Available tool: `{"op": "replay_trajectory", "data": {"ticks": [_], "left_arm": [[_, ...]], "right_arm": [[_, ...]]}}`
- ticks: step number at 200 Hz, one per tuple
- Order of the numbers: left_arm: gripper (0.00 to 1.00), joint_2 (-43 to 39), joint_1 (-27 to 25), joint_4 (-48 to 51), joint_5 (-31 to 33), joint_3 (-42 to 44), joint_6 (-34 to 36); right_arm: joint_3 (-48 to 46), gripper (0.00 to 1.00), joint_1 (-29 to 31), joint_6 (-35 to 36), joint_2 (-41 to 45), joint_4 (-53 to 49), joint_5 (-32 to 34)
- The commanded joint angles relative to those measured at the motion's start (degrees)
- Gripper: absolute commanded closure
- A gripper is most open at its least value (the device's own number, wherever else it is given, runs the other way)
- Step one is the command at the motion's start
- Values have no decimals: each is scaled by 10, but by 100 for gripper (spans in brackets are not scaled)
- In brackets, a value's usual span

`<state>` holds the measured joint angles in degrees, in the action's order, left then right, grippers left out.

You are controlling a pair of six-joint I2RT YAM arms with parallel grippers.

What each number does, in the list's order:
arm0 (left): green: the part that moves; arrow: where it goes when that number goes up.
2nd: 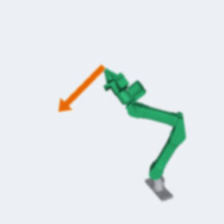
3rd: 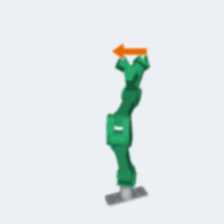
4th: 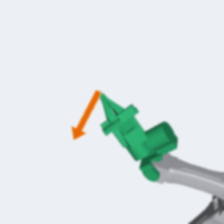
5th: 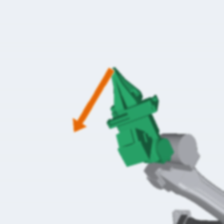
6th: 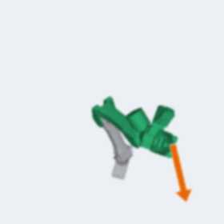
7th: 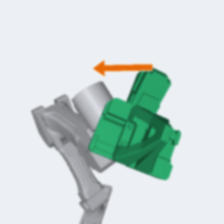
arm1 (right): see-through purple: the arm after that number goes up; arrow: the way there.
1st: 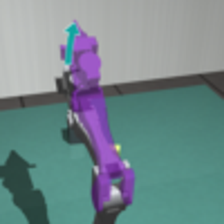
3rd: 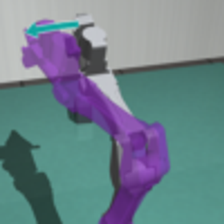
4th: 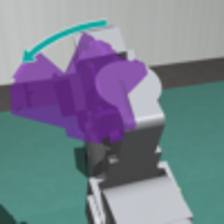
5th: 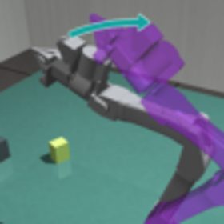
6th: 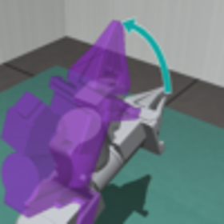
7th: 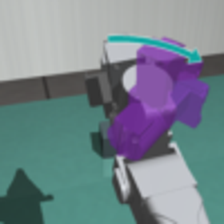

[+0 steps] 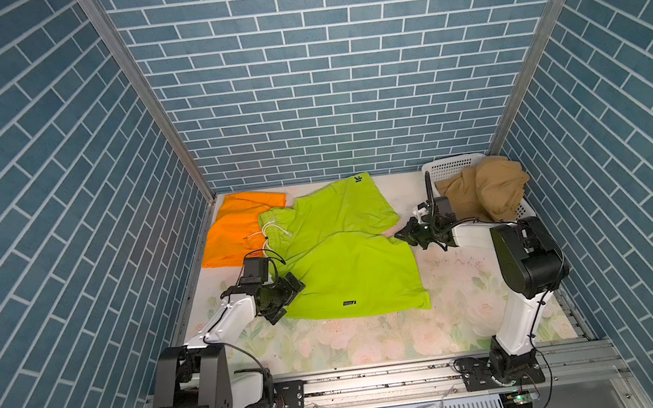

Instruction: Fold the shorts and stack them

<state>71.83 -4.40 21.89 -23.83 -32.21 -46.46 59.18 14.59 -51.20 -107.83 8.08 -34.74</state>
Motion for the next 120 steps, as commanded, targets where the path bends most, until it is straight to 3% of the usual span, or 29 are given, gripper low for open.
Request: {"op": "replay_trajectory", "data": {"ticks": [1,24,40,70,103,120], "left_arm": [[0,-10,4,27,7,25,8],[0,-22,3,17,-2,45,-4],[1,-26,3,20,-4,51,-4],[0,-34,-8,14,-14,60,-13],[0,-26,-54,40,-10,-3,-14],[0,-38,-56,79,5,-67,9]], "right_arm": [[35,100,-32,22,-6,-34,16],[71,100,-49,96,8,-129,49],[87,100,-46,166,19,-224,118],[49,97,-46,209,33,-261,168],[53,59,-45,230,74,-266,165],[87,45,-45,241,88,-282,165]]}}
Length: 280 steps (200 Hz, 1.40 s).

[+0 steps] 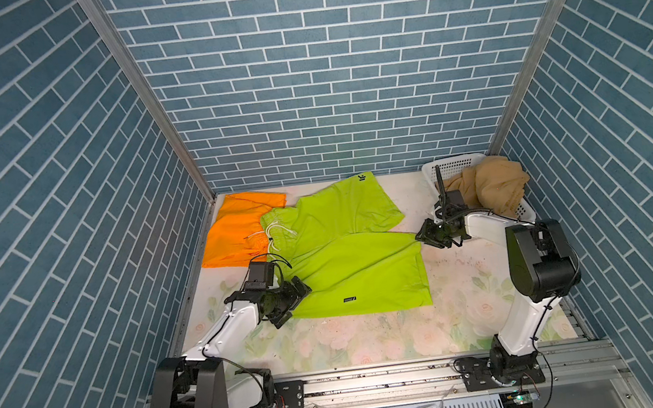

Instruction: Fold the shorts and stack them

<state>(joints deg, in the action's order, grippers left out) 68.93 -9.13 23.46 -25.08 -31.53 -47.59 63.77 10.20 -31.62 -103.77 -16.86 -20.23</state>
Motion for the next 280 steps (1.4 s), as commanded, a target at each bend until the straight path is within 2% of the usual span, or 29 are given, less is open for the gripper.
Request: {"op": "replay_trajectory", "data": {"ticks": [1,15,30,58,91,110,153,172,195,209,222,280], "left_arm": [[0,-10,-9,66,20,-78,23],[0,-11,-5,111,59,-154,61],[0,17,10,136,75,-224,91],[0,99,32,139,49,-304,107],[0,146,34,125,46,-328,111],[0,175,38,127,46,-349,119],[0,216,66,137,72,-410,141],[0,244,74,149,85,-453,154],[0,282,75,163,98,-502,169],[0,300,75,163,100,-522,172],[0,317,75,169,103,-544,178],[0,393,74,207,93,-628,222]], "right_arm": [[43,44,-1,46,47,-33,19],[85,34,-2,59,35,-40,13],[132,28,-1,65,-4,-41,1],[208,24,1,39,-100,-18,-48],[257,24,19,8,-168,17,-70],[284,30,29,1,-203,14,-70],[310,51,37,-4,-254,8,-57],[323,64,37,-3,-269,0,-52],[325,88,36,7,-270,-11,-40],[310,97,35,18,-255,-21,-31],[278,100,32,29,-233,-28,-19],[50,100,11,45,-81,-4,27]]}}
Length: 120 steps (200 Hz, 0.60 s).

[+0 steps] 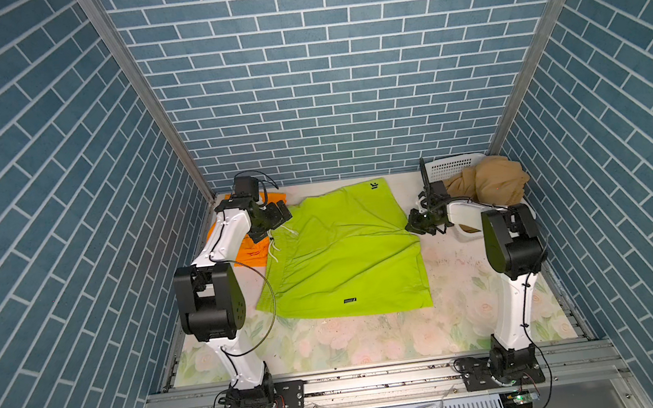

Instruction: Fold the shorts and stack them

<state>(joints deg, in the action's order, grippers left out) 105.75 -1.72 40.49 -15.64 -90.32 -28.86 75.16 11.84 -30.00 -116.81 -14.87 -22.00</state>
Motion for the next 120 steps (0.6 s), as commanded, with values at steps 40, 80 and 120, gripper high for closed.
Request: {"op": "replay_trajectory", "data": {"ticks": [40,80,120], "left_arm": [[1,74,-4,59,31,-111,80],[0,164,-6,84,40,-213,129],[0,228,-14,96,55,-283,174]], "right_arm": [[-52,79,-14,43,106,-47,59],[142,43,-15,72,39,-120,62],[298,25,-20,82,-52,-141,42]]}}
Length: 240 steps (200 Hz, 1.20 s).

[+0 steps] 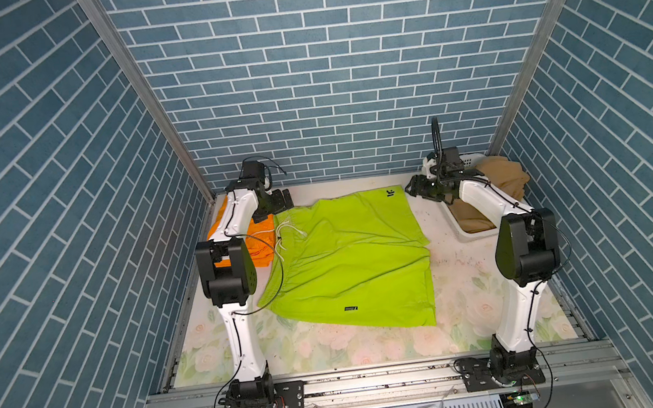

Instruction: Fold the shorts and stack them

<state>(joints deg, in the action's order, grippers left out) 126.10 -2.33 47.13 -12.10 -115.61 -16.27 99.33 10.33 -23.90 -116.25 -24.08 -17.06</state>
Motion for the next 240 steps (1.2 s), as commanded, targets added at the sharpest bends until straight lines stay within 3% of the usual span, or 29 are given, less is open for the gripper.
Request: {"op": "replay_trajectory", "data": {"ticks": [1,48,84,114,159,184,217,240], "left_arm": [[0,25,-8,28,19,-31,50],[1,84,-12,27,-14,-94,97],[4,109,-12,51,5,-124,130],[12,109,-12,67,11,-123,154],[23,116,-11,69,17,-119,182],[40,121,-11,74,20,-120,193],[77,115,-11,76,24,-117,206],[94,109,-11,74,27,-111,215]], "right_arm": [[60,25,-5,21,-60,-48,-8],[170,22,-12,0,-162,-54,-51],[245,22,-14,-1,-223,-71,-58],[305,22,-17,-4,-268,-95,-63],[318,22,-17,-11,-286,-91,-64],[327,22,-17,-11,-297,-91,-64],[355,22,-17,-10,-322,-90,-57],[398,23,-17,-20,-348,-98,-48]]}}
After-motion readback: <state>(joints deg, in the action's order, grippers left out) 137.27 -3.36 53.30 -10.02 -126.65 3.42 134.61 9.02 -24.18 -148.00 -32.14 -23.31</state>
